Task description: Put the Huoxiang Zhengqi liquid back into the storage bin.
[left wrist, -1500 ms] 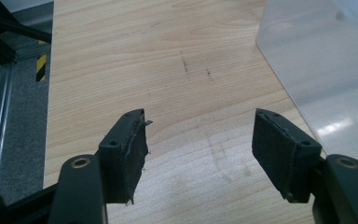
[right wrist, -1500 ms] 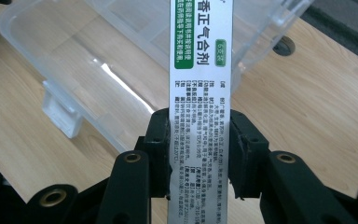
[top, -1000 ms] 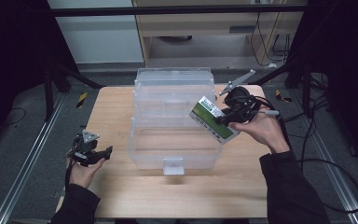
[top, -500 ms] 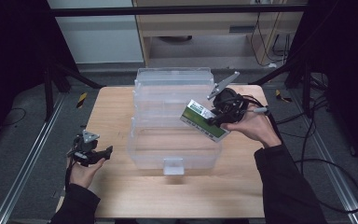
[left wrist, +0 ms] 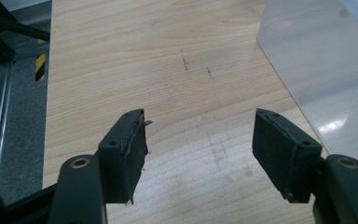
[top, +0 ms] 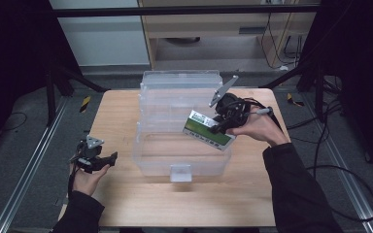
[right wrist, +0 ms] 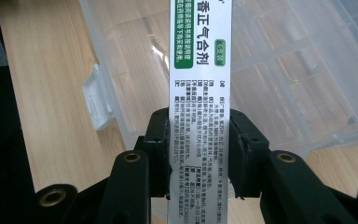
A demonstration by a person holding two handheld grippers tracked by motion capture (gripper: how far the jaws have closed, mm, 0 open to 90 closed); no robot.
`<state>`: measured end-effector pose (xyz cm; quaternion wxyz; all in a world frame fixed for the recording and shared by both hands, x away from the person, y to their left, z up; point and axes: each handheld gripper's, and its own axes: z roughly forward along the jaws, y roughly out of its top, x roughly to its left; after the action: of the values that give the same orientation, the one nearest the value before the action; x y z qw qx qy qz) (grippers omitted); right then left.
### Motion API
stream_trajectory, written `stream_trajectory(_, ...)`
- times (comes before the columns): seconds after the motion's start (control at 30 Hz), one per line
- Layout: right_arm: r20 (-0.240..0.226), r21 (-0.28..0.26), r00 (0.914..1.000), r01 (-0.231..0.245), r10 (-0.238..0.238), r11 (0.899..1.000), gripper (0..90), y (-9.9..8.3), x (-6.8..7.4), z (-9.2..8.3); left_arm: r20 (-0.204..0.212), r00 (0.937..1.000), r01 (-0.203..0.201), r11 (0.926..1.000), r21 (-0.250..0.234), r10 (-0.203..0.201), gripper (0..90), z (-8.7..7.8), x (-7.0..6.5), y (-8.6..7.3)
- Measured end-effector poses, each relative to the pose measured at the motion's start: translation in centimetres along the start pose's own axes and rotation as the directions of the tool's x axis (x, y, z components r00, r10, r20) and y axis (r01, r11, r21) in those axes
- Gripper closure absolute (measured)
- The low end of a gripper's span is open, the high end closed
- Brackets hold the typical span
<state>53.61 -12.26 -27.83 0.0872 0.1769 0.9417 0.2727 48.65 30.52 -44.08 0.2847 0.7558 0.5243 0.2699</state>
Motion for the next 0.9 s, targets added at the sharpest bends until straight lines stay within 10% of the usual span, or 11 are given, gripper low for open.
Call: stream_trajectory(0.9,-0.099,0.124,0.9802,0.183,-0.172,0.975,64.3,0.4,0.6,2.9,-0.001,1.0,-0.003,1.0,0.004,0.003,34.5,0.2,0.0,-0.1)
